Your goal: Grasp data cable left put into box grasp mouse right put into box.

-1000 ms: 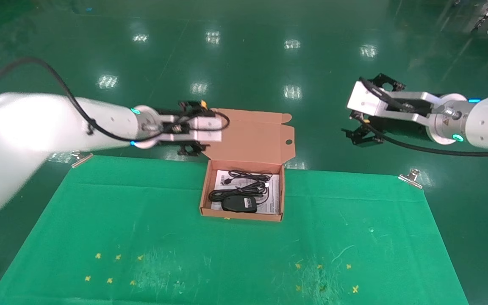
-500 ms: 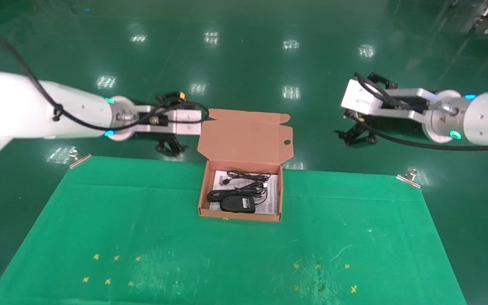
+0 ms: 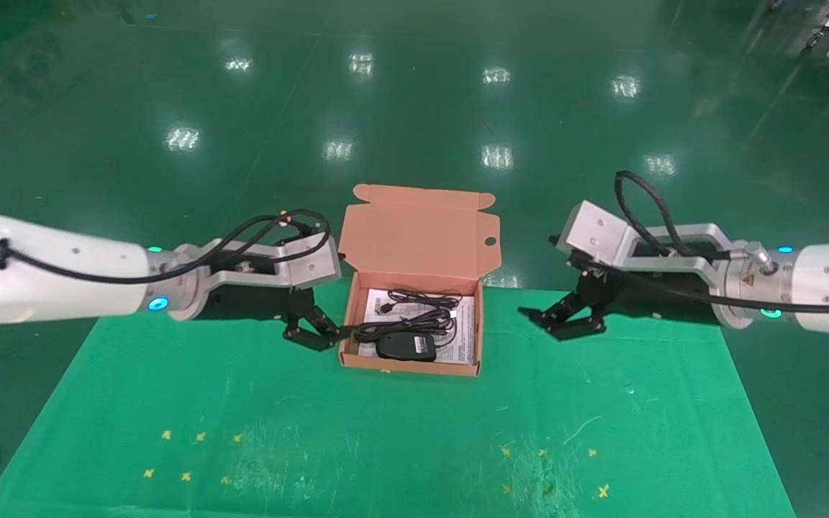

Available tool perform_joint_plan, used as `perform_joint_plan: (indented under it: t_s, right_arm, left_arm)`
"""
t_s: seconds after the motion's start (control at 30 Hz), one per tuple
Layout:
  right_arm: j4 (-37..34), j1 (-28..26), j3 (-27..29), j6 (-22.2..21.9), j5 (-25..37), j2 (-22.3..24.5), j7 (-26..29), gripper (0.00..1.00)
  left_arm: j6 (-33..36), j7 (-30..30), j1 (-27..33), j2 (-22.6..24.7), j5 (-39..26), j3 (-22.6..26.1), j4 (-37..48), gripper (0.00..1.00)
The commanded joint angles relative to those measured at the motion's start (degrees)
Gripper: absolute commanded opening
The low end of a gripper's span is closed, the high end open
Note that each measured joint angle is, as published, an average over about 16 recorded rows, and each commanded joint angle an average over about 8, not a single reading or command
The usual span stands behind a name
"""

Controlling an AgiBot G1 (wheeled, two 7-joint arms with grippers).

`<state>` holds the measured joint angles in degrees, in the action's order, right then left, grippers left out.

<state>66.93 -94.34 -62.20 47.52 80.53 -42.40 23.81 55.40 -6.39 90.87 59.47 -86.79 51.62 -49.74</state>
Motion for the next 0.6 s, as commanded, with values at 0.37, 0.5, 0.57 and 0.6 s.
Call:
perform_joint_plan:
  t_s: [0.37,0.5,0.57,0.6]
  right_arm:
    - [1.7,8.37,11.79,9.75,-9.88,1.88,-3.33,1.0]
    - [2.26,11.15,15.71,12.98,-13.15,2.51,-4.44,1.0]
    - [2.54,12.53,17.66,14.6,-14.79,2.82,-4.99,1.0]
    - [2.68,13.23,18.65,15.42,-15.62,2.98,-5.27,1.0]
  left_arm:
    - [7.68,-1.11,-7.43,-6.2,11.39,-9.03,-6.04,1.0]
    - [10.23,-1.47,-9.89,-8.26,15.17,-12.02,-8.05,1.0]
    - [11.5,-1.66,-11.13,-9.28,17.06,-13.52,-9.05,1.0]
    - [12.14,-1.75,-11.75,-9.8,18.01,-14.27,-9.56,1.0]
